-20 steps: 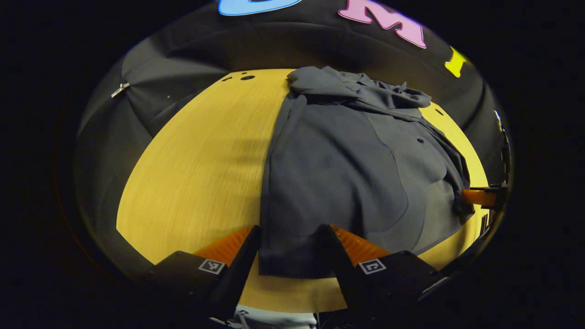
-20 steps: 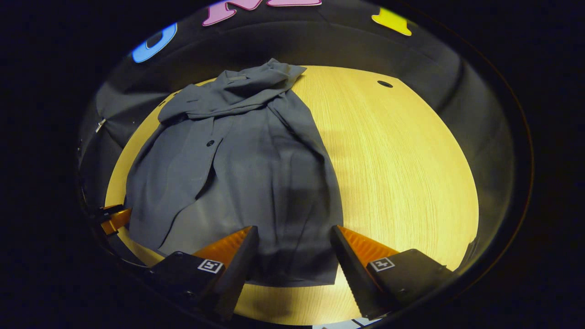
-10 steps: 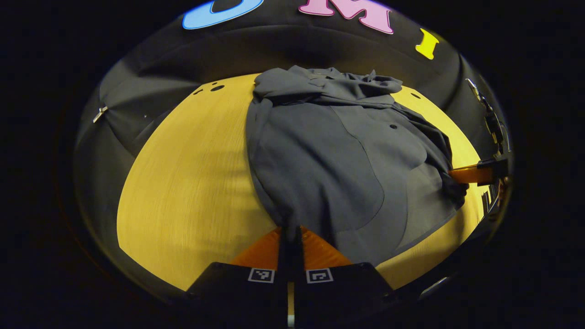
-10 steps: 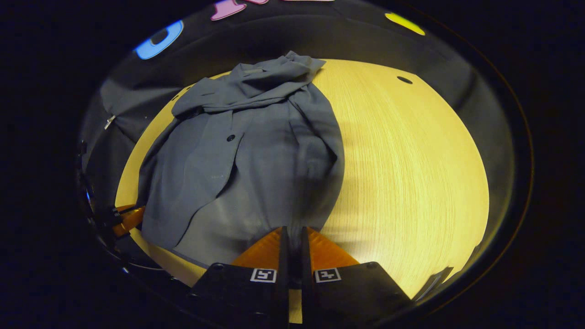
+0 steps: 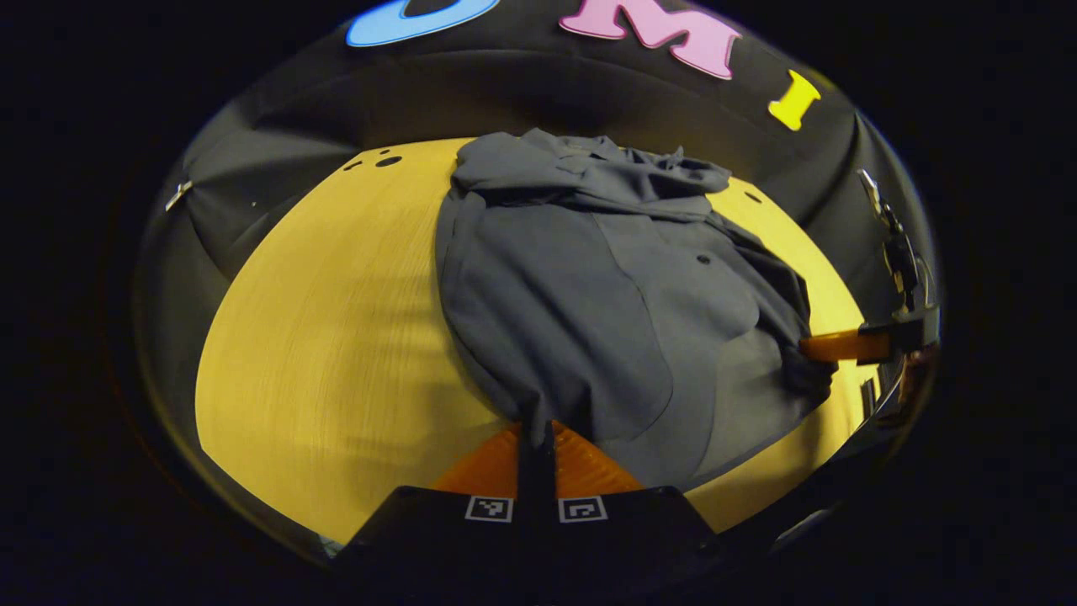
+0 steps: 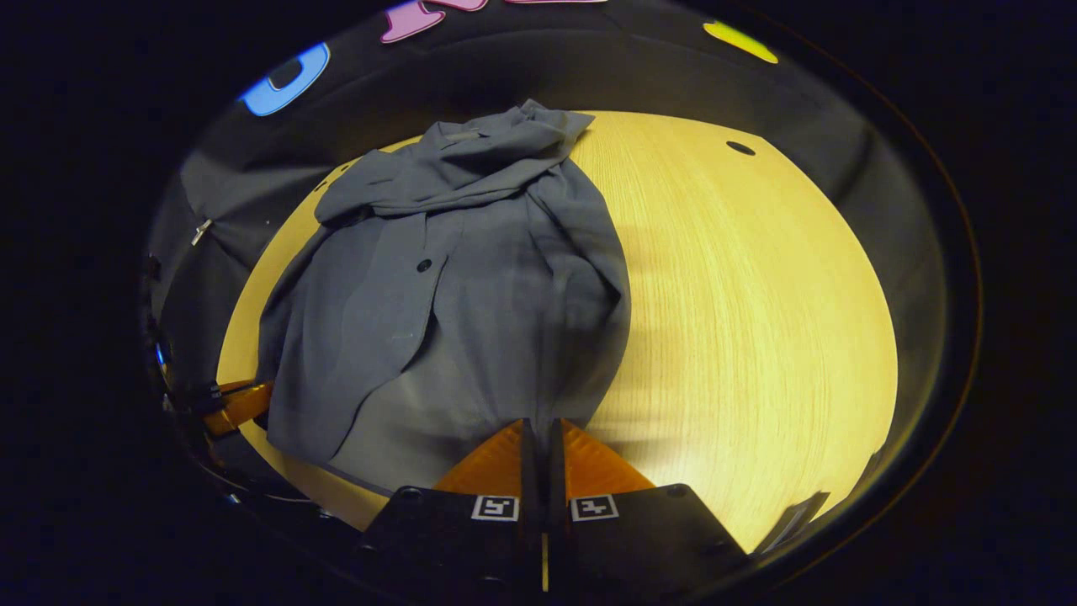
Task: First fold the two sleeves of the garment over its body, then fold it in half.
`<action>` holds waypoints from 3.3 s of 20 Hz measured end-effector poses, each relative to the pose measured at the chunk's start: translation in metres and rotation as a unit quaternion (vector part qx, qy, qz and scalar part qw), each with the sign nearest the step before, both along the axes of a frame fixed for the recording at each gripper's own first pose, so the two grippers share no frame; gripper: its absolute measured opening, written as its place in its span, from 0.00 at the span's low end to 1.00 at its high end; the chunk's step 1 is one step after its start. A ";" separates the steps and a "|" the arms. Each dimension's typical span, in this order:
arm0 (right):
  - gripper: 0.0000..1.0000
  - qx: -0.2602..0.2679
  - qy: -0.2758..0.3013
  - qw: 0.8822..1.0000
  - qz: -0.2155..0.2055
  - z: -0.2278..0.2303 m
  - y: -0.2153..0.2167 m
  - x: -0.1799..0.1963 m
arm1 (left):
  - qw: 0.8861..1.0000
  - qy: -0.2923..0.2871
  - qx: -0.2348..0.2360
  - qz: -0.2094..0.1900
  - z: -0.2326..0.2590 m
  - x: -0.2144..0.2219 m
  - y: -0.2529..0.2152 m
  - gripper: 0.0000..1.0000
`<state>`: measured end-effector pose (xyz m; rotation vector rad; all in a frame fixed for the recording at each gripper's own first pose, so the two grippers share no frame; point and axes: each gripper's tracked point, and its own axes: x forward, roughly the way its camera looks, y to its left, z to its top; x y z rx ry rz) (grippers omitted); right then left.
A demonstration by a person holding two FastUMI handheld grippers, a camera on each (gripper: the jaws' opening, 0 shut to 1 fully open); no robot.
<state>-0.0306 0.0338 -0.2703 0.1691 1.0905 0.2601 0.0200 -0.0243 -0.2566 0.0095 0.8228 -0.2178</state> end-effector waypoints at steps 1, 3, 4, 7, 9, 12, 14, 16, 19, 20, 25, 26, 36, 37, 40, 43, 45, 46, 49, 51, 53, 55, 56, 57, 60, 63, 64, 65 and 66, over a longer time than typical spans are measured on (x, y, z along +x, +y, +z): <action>0.08 0.001 -0.002 1.000 0.002 0.004 0.000 0.001 | 1.000 -0.004 -0.007 0.005 0.007 0.002 0.000 0.05; 0.08 0.003 -0.009 1.000 0.003 0.012 -0.001 0.005 | 1.000 -0.007 -0.022 0.011 0.020 0.005 -0.001 0.05; 0.08 0.004 -0.014 1.000 0.003 0.017 -0.001 0.007 | 0.999 -0.005 -0.030 0.014 0.026 0.006 0.000 0.06; 0.08 0.010 -0.030 1.000 0.002 0.032 -0.001 0.019 | 0.999 -0.017 -0.043 0.017 0.047 0.013 0.002 0.06; 0.08 0.018 -0.039 0.999 0.001 0.042 0.003 0.029 | 0.998 -0.027 -0.053 0.019 0.063 0.021 0.000 0.05; 0.08 0.022 -0.063 0.998 0.001 0.060 0.007 0.049 | 0.996 -0.044 -0.078 0.022 0.089 0.039 -0.010 0.05; 0.08 0.027 -0.082 0.996 0.004 0.075 0.011 0.065 | 0.993 -0.046 -0.101 0.030 0.104 0.053 -0.016 0.05; 0.07 0.037 -0.095 0.995 0.003 0.087 0.017 0.083 | 0.989 -0.056 -0.133 0.041 0.124 0.070 -0.018 0.06; 0.07 0.046 -0.121 0.991 -0.006 0.107 0.017 0.114 | 0.984 -0.076 -0.150 0.052 0.147 0.101 -0.015 0.06; 0.07 0.047 -0.134 0.990 -0.008 0.114 0.017 0.126 | 0.983 -0.085 -0.151 0.054 0.155 0.113 -0.012 0.06; 0.08 0.049 -0.181 0.982 -0.013 0.143 0.020 0.189 | 0.978 -0.131 -0.155 0.054 0.199 0.178 -0.009 0.05; 0.08 0.052 -0.188 0.981 -0.016 0.147 0.021 0.202 | 0.976 -0.143 -0.153 0.053 0.207 0.192 -0.010 0.05; 0.07 0.075 -0.274 0.957 -0.058 0.166 0.045 0.342 | 0.956 -0.224 -0.168 0.084 0.223 0.340 -0.011 0.05; 0.07 0.077 -0.282 0.954 -0.066 0.163 0.046 0.355 | 0.954 -0.229 -0.171 0.088 0.219 0.352 -0.009 0.05; 0.07 0.084 -0.292 0.948 -0.097 0.149 0.047 0.391 | 0.948 -0.231 -0.191 0.104 0.201 0.391 -0.009 0.05; 0.07 0.084 -0.303 0.940 -0.131 0.133 0.044 0.420 | 0.947 -0.233 -0.189 0.112 0.176 0.426 -0.004 0.05; 0.07 0.082 -0.306 0.938 -0.144 0.122 0.042 0.433 | 0.949 -0.235 -0.177 0.111 0.163 0.439 -0.004 0.05; 0.12 0.079 -0.310 0.936 -0.149 0.118 0.040 0.439 | 0.950 -0.237 -0.168 0.112 0.158 0.444 -0.004 0.07; 0.25 0.062 -0.319 0.932 -0.158 0.116 0.032 0.442 | 0.955 -0.244 -0.134 0.104 0.158 0.444 -0.007 0.19; 0.55 0.066 -0.310 0.936 -0.153 0.114 0.033 0.435 | 0.955 -0.254 -0.117 0.099 0.172 0.436 -0.007 0.61; 0.71 0.062 -0.310 0.937 -0.147 0.118 0.032 0.426 | 0.953 -0.270 -0.103 0.093 0.192 0.425 -0.008 0.74; 0.90 0.052 -0.320 0.935 -0.140 0.131 0.030 0.412 | 0.950 -0.287 -0.085 0.085 0.214 0.408 -0.007 0.95; 0.99 0.044 -0.327 0.934 -0.138 0.138 0.027 0.406 | 0.949 -0.296 -0.075 0.079 0.226 0.397 -0.008 0.96; 0.98 0.035 -0.335 0.932 -0.134 0.146 0.025 0.399 | 0.948 -0.305 -0.063 0.072 0.235 0.386 -0.010 0.96; 0.98 0.008 -0.357 0.926 -0.126 0.173 0.015 0.369 | 0.943 -0.327 -0.031 0.053 0.263 0.342 -0.014 0.96; 0.98 -0.017 -0.375 0.919 -0.119 0.203 0.003 0.335 | 0.937 -0.344 0.006 0.050 0.283 0.295 -0.012 0.96; 0.98 -0.023 -0.384 0.915 -0.119 0.213 -0.001 0.324 | 0.935 -0.352 0.010 0.048 0.290 0.279 -0.014 0.96; 0.98 -0.031 -0.391 0.912 -0.120 0.225 -0.005 0.311 | 0.934 -0.356 0.010 0.041 0.293 0.260 -0.019 0.96; 0.98 -0.035 -0.397 0.910 -0.119 0.234 -0.008 0.298 | 0.934 -0.356 0.013 0.035 0.296 0.244 -0.022 0.96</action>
